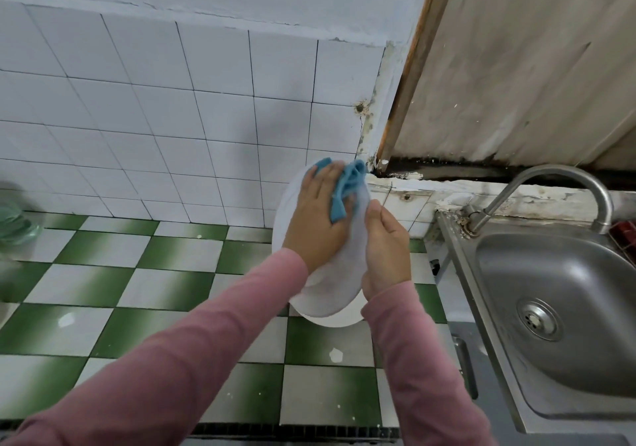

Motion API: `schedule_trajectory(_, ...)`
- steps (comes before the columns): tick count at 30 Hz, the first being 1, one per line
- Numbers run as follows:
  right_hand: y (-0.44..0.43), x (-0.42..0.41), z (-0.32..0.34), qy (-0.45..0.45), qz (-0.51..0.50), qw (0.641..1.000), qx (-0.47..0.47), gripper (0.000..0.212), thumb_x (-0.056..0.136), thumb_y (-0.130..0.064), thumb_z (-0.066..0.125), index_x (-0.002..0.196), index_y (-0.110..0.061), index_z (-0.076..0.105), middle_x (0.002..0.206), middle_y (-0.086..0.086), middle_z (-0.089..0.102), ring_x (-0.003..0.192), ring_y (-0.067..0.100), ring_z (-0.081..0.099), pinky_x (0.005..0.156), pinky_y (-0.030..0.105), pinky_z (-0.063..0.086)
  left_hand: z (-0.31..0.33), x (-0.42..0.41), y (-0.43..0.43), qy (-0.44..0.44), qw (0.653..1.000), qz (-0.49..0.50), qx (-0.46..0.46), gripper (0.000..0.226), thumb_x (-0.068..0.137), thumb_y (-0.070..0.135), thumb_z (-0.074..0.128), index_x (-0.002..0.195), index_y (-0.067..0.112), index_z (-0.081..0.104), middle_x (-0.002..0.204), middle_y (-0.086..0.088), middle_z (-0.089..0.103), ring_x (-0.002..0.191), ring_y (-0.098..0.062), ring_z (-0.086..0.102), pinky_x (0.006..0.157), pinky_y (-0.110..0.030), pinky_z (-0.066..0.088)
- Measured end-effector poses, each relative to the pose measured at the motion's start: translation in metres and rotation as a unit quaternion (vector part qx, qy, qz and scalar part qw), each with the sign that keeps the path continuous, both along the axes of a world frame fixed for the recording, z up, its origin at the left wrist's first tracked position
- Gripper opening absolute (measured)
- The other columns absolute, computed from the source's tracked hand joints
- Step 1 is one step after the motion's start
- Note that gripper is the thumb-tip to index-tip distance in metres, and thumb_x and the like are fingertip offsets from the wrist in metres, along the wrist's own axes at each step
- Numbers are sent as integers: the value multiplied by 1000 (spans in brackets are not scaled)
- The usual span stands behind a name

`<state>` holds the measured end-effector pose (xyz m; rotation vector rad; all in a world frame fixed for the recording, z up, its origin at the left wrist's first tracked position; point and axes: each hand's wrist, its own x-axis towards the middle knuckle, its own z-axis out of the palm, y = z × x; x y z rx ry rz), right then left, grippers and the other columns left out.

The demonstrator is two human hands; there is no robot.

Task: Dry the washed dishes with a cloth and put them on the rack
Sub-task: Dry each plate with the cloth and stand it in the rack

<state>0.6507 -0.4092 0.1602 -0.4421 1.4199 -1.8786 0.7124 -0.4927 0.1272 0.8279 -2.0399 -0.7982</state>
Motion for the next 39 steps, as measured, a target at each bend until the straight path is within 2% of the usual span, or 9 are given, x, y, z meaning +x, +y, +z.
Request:
schedule_trajectory(1, 2, 2, 1, 14, -4, 1000, 7, 42, 102, -29, 52, 86, 9, 58, 125, 31, 43, 85, 18, 48, 94, 44, 47, 3, -2, -8, 30, 997, 34, 55, 47, 100, 32, 42, 144, 15, 42, 148, -6, 42, 143, -22, 30, 120, -38, 25)
schedule_trajectory(2, 3, 4, 2, 18, -7, 1000, 9, 46, 99, -34, 54, 90, 12, 51, 97, -2, 39, 87, 17, 44, 89, 41, 45, 6, -2, -19, 63, 989, 64, 118, 38, 102, 28, 44, 138, 16, 49, 138, -7, 51, 134, -21, 42, 114, -37, 34)
schedule_trajectory(5, 9, -2, -3, -13, -26, 1000, -6, 41, 103, -25, 52, 76, 6, 59, 81, 3, 57, 82, 16, 51, 79, 31, 47, -3, 7, -38, 103, 940, 117, 302, 21, 104, 31, 43, 117, 22, 56, 105, 2, 62, 104, -21, 57, 81, -27, 44)
schedule_trajectory(10, 4, -4, 6, -56, -106, 992, -34, 30, 104, -21, 49, 86, -19, 73, 87, -8, 76, 88, 12, 70, 88, 32, 57, -48, 16, -14, 91, 915, 176, 350, 34, 103, 39, 41, 120, 14, 56, 113, -5, 63, 108, -26, 59, 81, -30, 43)
schedule_trajectory(17, -11, -9, 6, -177, -110, 977, -43, 26, 105, -29, 46, 119, -16, 63, 111, 7, 71, 96, 25, 68, 75, 35, 60, -69, 29, 36, 22, 1000, 0, -9, 60, 100, 42, 41, 152, 15, 31, 160, 2, 26, 151, -15, 11, 123, -36, 18)
schedule_trajectory(26, -22, -27, 1, -195, -24, 980, 30, 19, 105, -13, 44, 117, -2, 54, 111, 20, 65, 93, 32, 66, 83, 47, 57, -62, 46, 0, -46, 970, -77, -226, 60, 87, 21, 63, 142, 4, 46, 147, -10, 48, 140, -29, 40, 115, -41, 36)
schedule_trajectory(32, -16, -41, -12, -1, 39, 988, 148, 33, 97, -44, 57, 120, -21, 60, 126, 4, 63, 116, 23, 59, 108, 49, 44, -37, 47, 10, 95, 986, 1, 136, 41, 83, 3, 74, 113, 29, 62, 106, 5, 68, 97, 2, 65, 82, -17, 55)
schedule_trajectory(35, -3, -52, -40, 61, 18, 967, 246, 82, 90, -62, 58, 154, -21, 26, 157, 4, 34, 138, 27, 40, 113, 47, 34, -30, 50, 4, 211, 906, 70, 360, 11, 90, 15, 69, 97, 22, 64, 87, 1, 72, 86, -17, 70, 67, -28, 59)
schedule_trajectory(39, 17, -58, -79, -49, 30, 986, 156, 63, 89, -59, 60, 140, -25, 46, 124, 0, 65, 106, 20, 64, 76, 38, 56, -33, 62, -13, 331, 782, -10, 528, 30, 92, 10, 62, 122, 15, 61, 112, -8, 72, 101, -29, 70, 77, -47, 60)
